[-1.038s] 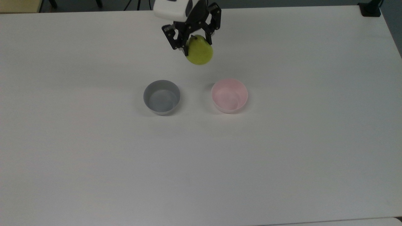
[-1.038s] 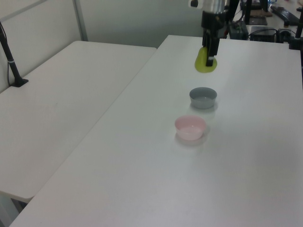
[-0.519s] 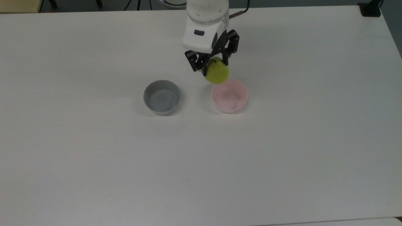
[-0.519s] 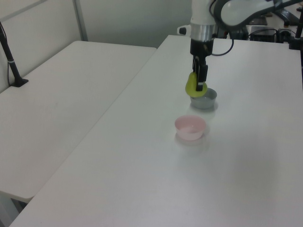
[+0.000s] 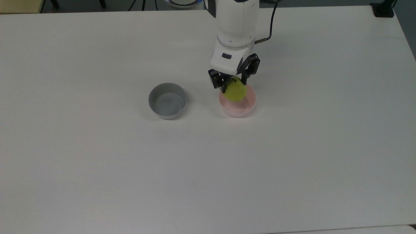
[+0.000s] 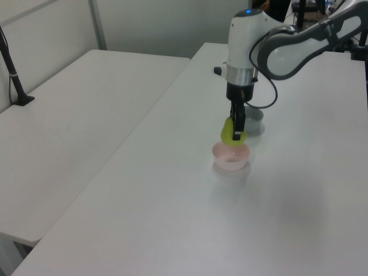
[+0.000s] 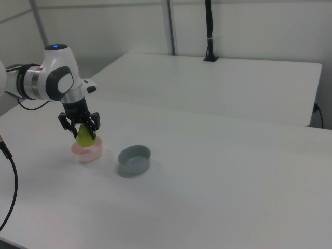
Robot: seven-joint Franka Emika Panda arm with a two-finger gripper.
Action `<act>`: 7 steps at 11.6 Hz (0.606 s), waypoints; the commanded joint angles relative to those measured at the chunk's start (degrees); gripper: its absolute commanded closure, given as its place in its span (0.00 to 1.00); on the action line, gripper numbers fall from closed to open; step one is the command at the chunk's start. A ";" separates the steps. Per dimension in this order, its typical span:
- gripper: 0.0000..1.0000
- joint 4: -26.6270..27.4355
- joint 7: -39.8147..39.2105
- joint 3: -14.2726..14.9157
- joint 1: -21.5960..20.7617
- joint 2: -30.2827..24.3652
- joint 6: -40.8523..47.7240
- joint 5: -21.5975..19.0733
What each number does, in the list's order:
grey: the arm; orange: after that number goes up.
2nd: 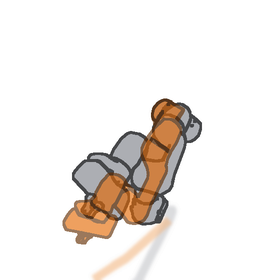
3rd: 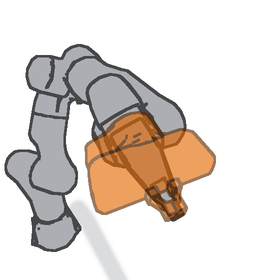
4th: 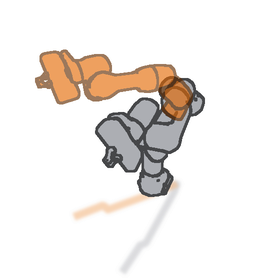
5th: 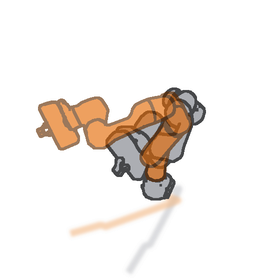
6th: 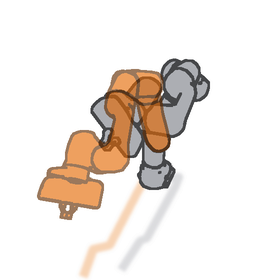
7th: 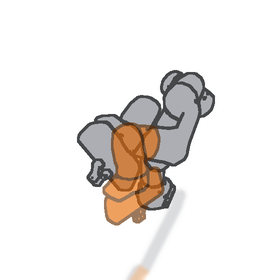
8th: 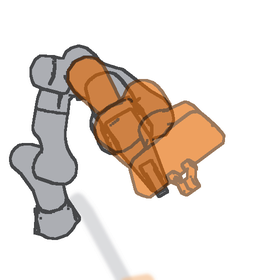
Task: Place the pear in the bowl
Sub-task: 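Lower the pear into the pink bowl and open the gripper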
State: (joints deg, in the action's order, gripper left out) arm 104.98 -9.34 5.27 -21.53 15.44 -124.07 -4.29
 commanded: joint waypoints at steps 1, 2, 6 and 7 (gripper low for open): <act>1.00 1.19 1.69 0.44 -1.23 0.99 -3.54 1.12; 1.00 1.11 1.78 0.44 -1.33 1.69 -3.73 1.12; 0.78 0.85 1.78 0.44 -1.33 2.14 -3.82 1.12; 0.42 0.76 1.78 0.35 -0.98 2.14 -3.73 1.12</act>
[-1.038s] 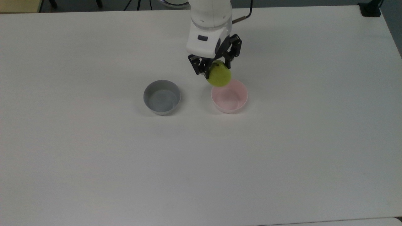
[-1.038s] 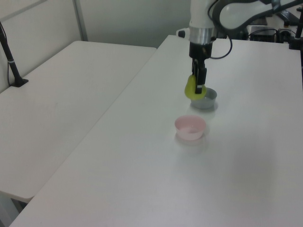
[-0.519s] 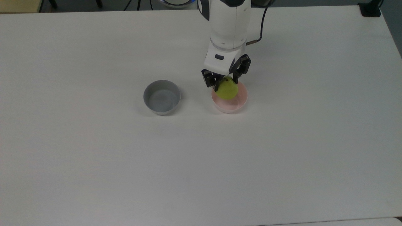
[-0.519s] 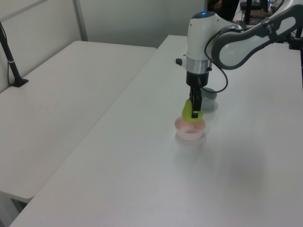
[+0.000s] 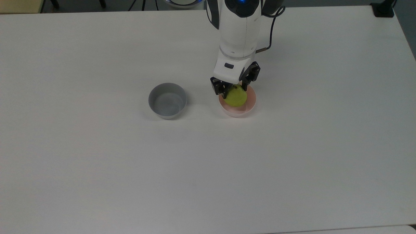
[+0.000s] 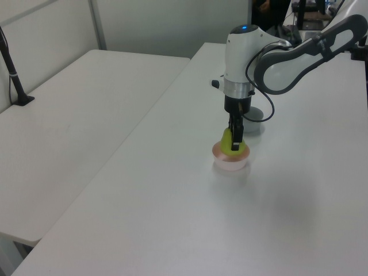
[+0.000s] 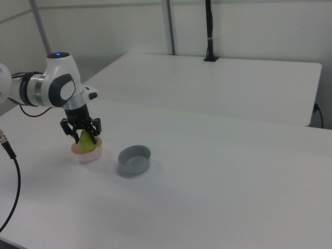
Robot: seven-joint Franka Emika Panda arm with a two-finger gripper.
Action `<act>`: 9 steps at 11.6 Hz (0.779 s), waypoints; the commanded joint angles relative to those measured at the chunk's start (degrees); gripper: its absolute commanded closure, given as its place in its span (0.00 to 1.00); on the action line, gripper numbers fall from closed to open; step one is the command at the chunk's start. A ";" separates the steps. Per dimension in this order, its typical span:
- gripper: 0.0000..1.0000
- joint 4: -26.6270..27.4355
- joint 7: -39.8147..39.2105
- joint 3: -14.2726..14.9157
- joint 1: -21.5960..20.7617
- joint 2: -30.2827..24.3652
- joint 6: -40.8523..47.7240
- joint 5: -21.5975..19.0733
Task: Place the pear in the bowl
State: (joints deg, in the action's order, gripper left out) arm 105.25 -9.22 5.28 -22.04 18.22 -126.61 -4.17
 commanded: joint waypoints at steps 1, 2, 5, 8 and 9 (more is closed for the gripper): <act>0.08 0.49 1.75 0.43 -0.46 -0.64 -1.10 1.01; 0.00 0.40 2.53 0.43 -0.37 -0.81 -1.10 1.01; 0.00 0.05 5.17 0.43 -0.28 -2.83 1.26 1.01; 0.00 -3.36 5.35 0.43 1.73 -8.35 13.27 1.01; 0.00 -4.34 5.35 0.43 3.31 -10.98 17.58 1.01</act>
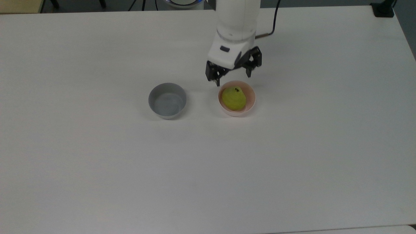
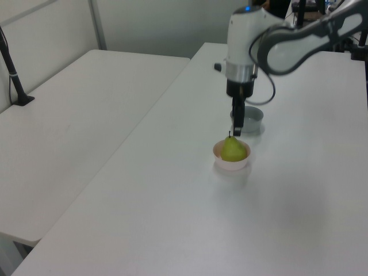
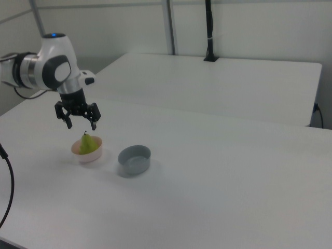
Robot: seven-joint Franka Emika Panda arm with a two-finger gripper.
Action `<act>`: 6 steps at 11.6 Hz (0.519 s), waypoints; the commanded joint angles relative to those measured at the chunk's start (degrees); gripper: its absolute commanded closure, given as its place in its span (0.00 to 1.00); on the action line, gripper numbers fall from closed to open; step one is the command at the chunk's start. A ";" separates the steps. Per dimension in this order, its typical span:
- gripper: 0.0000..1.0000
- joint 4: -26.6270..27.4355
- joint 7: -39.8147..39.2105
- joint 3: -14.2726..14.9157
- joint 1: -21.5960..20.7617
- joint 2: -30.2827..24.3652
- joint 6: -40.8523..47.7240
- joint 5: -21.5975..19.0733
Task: Place the pear in the bowl
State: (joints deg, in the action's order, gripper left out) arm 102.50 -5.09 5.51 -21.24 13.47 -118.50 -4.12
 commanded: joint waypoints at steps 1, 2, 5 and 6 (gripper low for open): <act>0.00 -2.13 1.23 0.20 4.52 -9.05 12.47 0.96; 0.00 -2.22 1.31 0.20 6.19 -11.78 15.28 0.96; 0.00 -8.51 1.49 -2.07 14.70 -15.32 29.13 0.61; 0.00 -10.64 1.58 -4.00 18.21 -15.32 34.24 0.87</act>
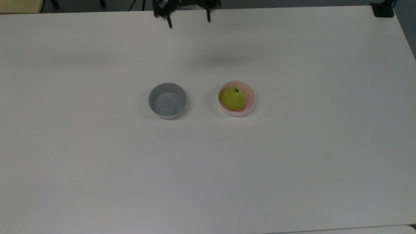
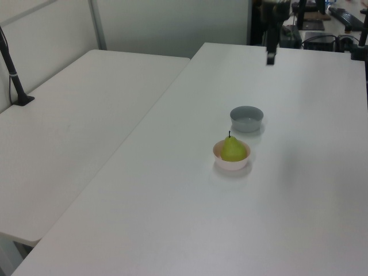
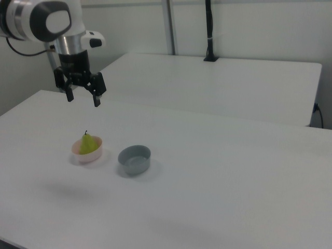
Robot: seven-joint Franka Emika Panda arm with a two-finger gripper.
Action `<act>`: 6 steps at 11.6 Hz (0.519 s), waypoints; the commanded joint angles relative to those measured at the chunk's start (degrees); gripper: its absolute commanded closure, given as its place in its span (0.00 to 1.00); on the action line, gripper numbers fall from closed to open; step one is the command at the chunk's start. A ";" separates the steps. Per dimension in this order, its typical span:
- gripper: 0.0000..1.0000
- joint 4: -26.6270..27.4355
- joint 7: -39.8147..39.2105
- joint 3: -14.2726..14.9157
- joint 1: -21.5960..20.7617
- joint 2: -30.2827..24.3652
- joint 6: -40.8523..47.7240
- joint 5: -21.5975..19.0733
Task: Place the pear in the bowl
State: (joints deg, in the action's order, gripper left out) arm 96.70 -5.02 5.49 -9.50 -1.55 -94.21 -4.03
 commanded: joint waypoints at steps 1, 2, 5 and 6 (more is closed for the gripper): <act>0.00 -5.03 2.03 -4.17 8.52 -1.60 10.97 0.87; 0.00 -4.86 1.51 -4.09 10.36 -2.48 10.81 0.87; 0.00 -3.46 -1.20 -3.65 12.93 -2.49 3.02 2.18; 0.00 -2.14 -4.09 -3.56 13.19 -2.32 -0.06 2.27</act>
State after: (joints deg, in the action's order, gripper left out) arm 92.12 -5.36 2.64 2.76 -3.75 -87.83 -3.14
